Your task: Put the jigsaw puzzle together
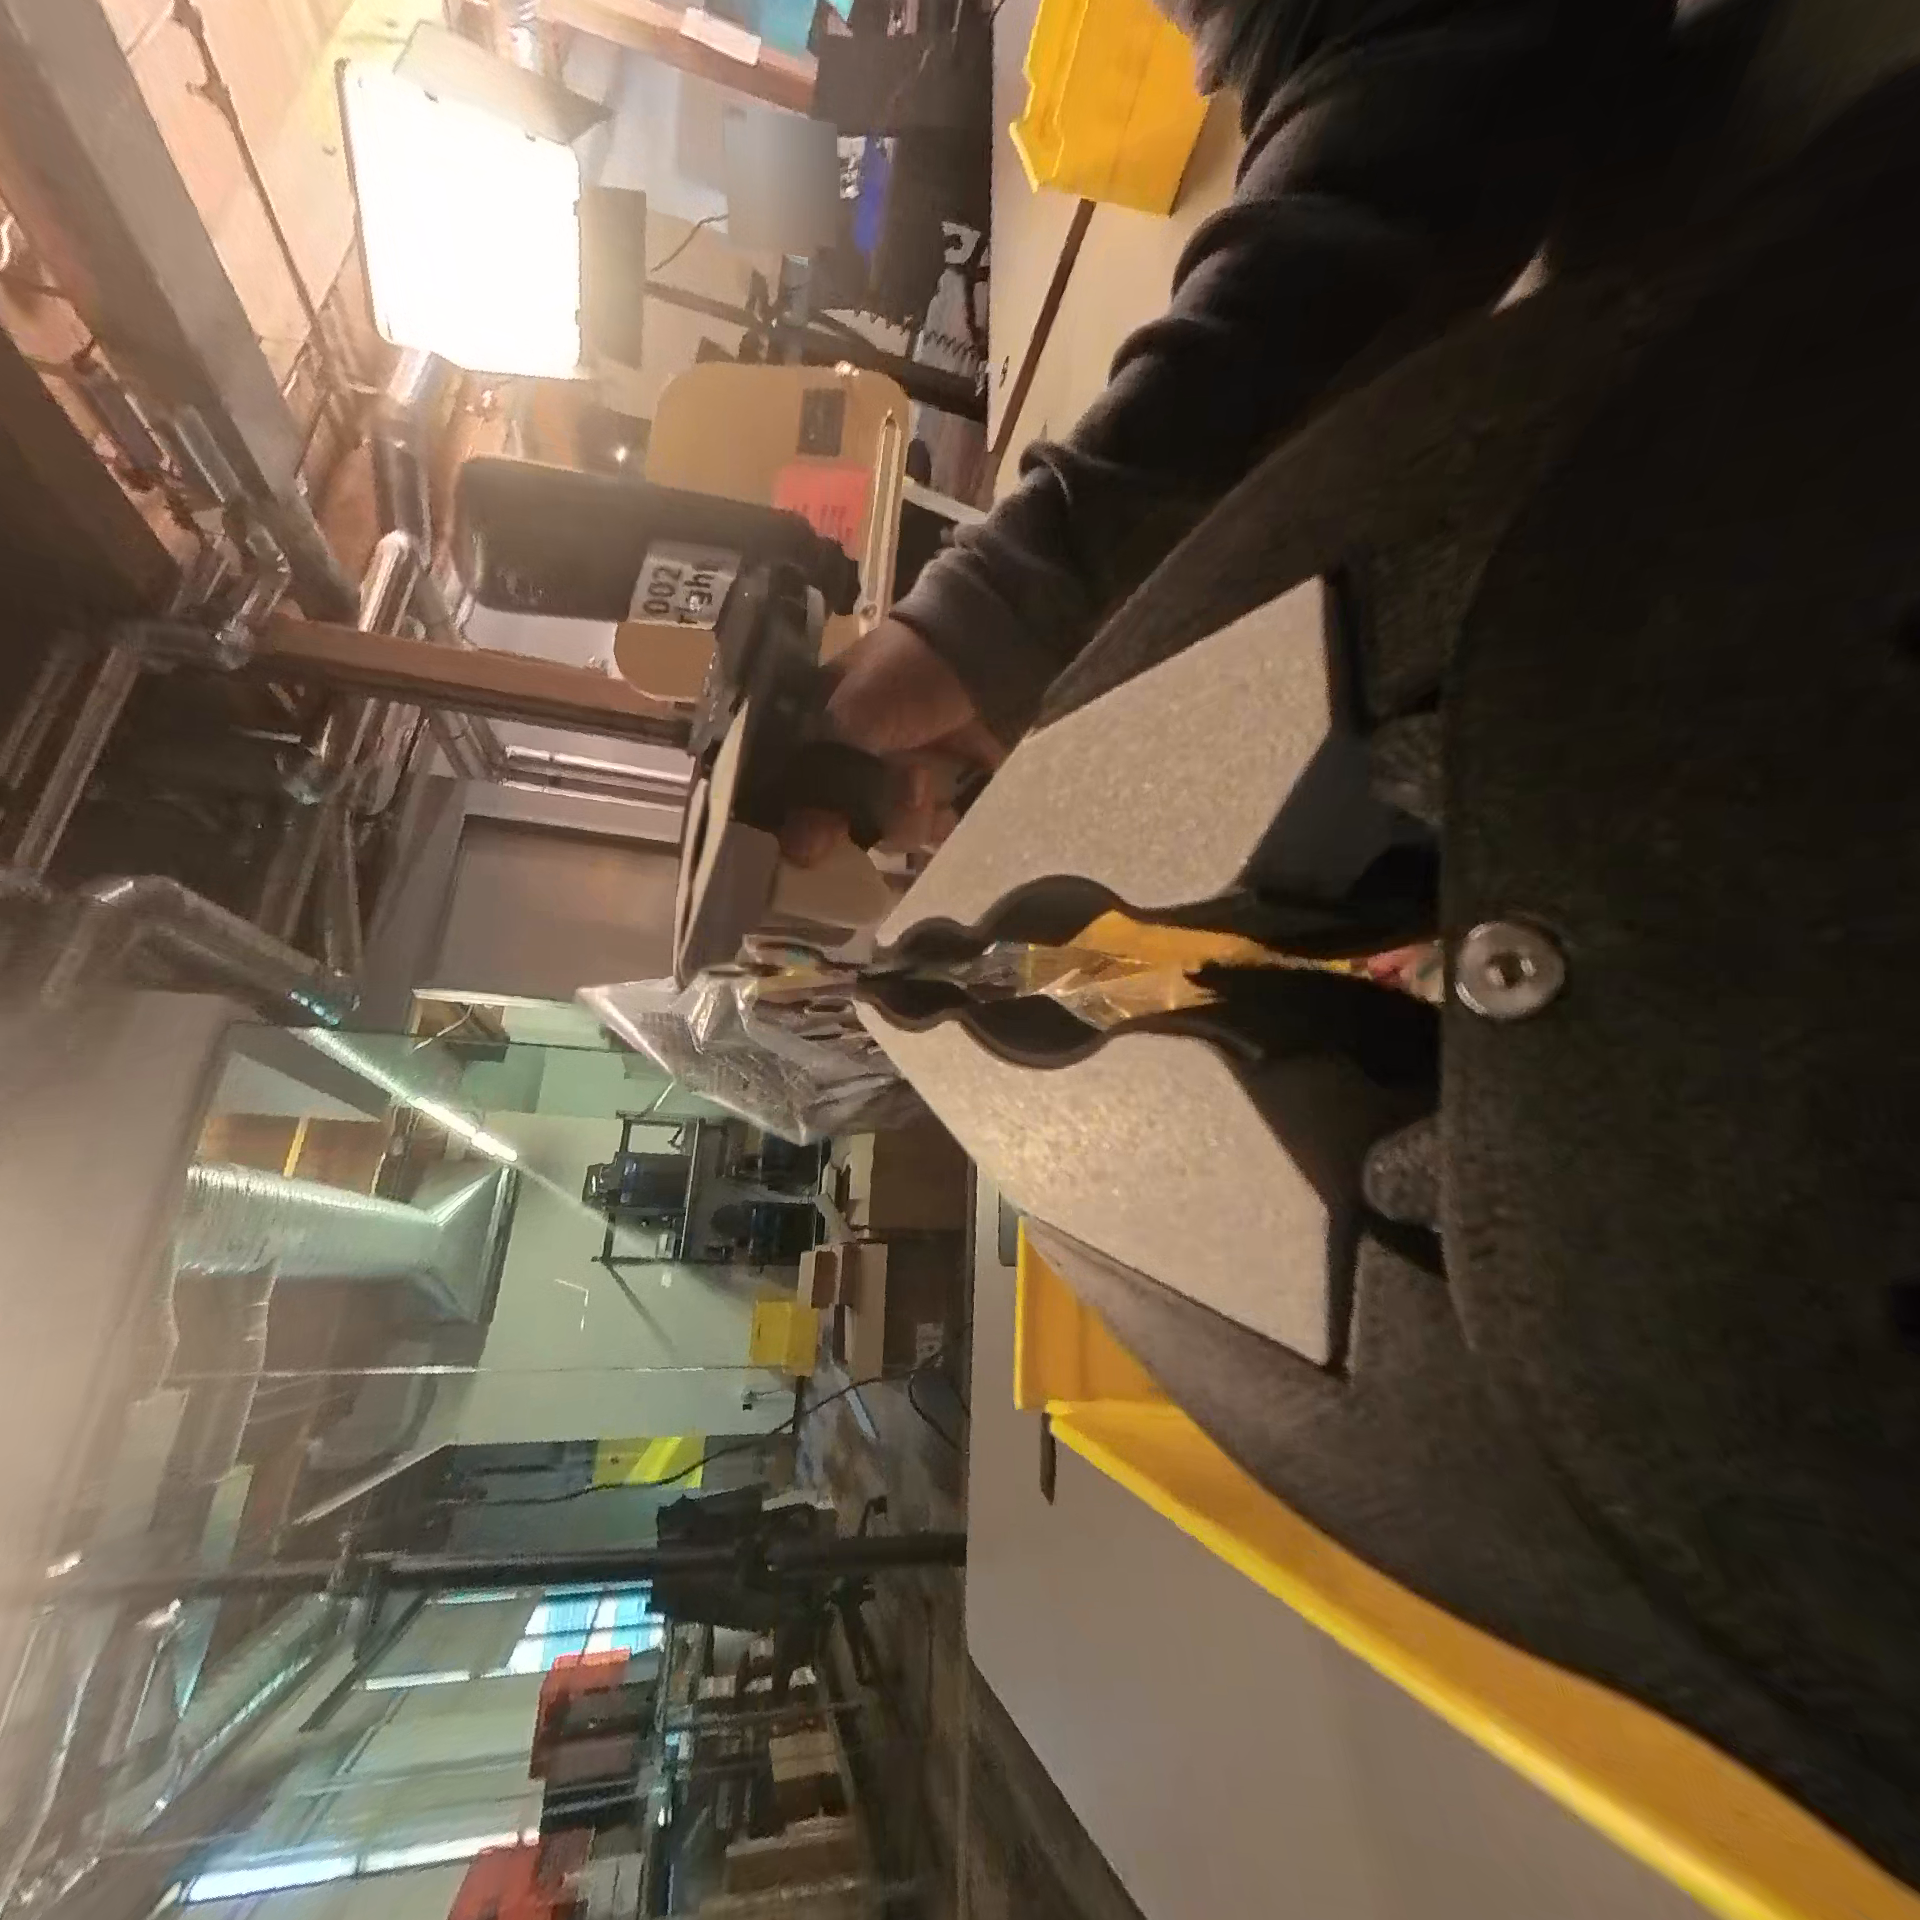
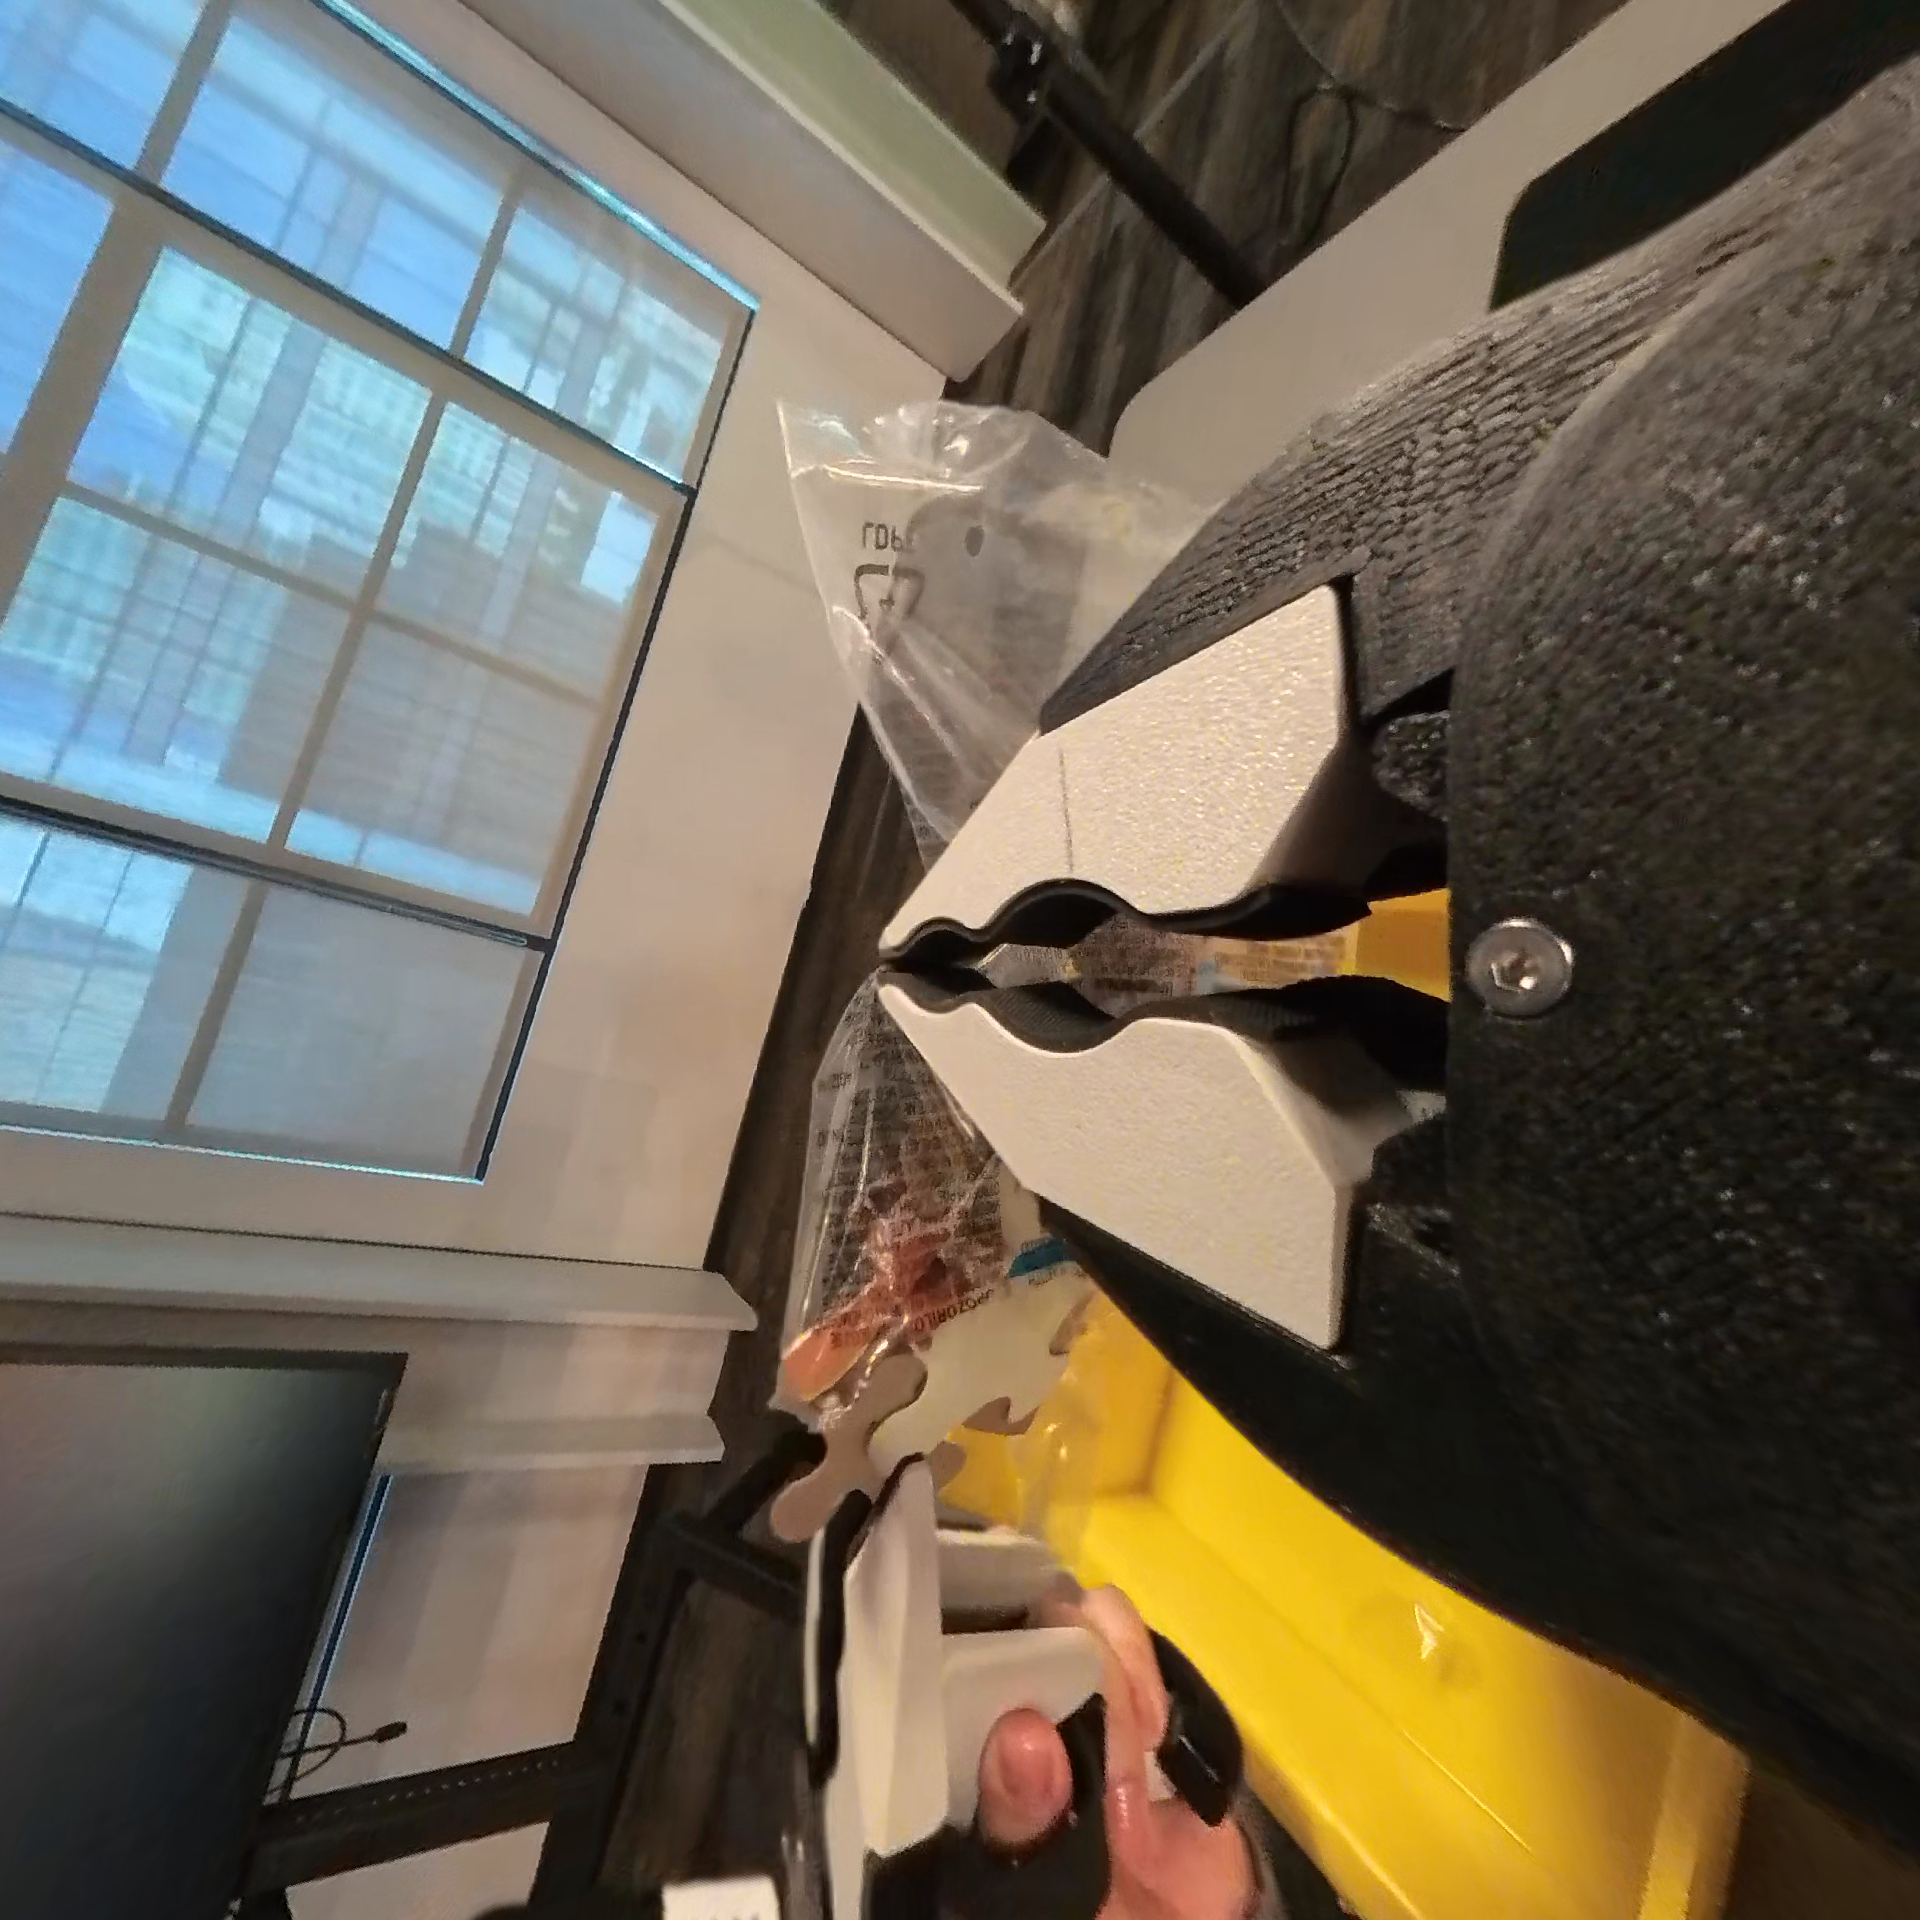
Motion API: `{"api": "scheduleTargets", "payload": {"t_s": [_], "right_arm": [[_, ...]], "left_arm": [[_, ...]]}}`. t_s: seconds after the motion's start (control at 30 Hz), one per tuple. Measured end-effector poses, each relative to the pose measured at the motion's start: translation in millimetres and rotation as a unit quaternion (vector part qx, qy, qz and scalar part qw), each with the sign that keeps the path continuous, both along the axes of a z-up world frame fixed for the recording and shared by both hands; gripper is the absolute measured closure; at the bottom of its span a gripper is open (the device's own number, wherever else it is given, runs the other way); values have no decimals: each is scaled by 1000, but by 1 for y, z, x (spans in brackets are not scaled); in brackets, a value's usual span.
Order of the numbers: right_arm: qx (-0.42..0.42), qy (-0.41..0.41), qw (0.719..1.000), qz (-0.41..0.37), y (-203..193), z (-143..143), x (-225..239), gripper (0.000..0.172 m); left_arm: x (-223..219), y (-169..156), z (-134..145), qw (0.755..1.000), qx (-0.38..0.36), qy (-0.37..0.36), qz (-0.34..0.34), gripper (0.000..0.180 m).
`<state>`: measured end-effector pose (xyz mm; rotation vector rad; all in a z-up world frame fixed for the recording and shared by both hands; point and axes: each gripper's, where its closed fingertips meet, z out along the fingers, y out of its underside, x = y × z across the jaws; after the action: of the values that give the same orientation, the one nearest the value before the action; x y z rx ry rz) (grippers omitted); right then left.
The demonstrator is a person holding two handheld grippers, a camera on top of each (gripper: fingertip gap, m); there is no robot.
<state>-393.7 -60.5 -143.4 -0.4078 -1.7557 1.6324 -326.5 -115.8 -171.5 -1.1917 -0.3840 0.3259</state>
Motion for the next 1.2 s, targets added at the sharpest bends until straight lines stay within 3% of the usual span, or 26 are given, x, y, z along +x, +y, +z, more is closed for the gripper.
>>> {"api": "scheduleTargets", "payload": {"t_s": [0.07, 0.17, 0.27, 0.33, 0.47, 0.73, 0.87, 0.97, 1.03, 1.2], "right_arm": [[0, -8, 1000, -17, 0, -1, -3, 172], [13, 18, 1000, -12, -3, 4, 2, 172], [10, 20, 999, 25, 1, 9, 13, 172], [-1, 23, 999, 42, 3, 15, 20, 172], [2, 29, 998, 64, -3, 20, 31, 172], [16, 33, 996, 77, -3, 21, 37, 172], [21, 25, 996, 81, -4, 19, 38, 172], [16, 22, 996, 85, -5, 21, 39, 172], [12, 21, 996, 88, -6, 21, 40, 172], [-28, 23, 996, 77, -6, 35, 39, 172]], "left_arm": [[-3, 1, -3, 999, 12, -11, 39, 179], [1, 4, 1, 993, -10, 30, 110, 179], [0, 2, 4, 993, -27, 8, 114, 178], [4, 4, 11, 995, -32, 5, 97, 151], [6, 10, 15, 988, -92, 27, 118, 149], [20, -8, 45, 987, -34, 69, 145, 144], [21, -9, 47, 982, -67, 87, 153, 161], [21, -6, 39, 988, -72, 62, 121, 160], [26, -5, 37, 993, -61, 57, 87, 179], [28, -1, 30, 994, -53, 61, 77, 180]]}}
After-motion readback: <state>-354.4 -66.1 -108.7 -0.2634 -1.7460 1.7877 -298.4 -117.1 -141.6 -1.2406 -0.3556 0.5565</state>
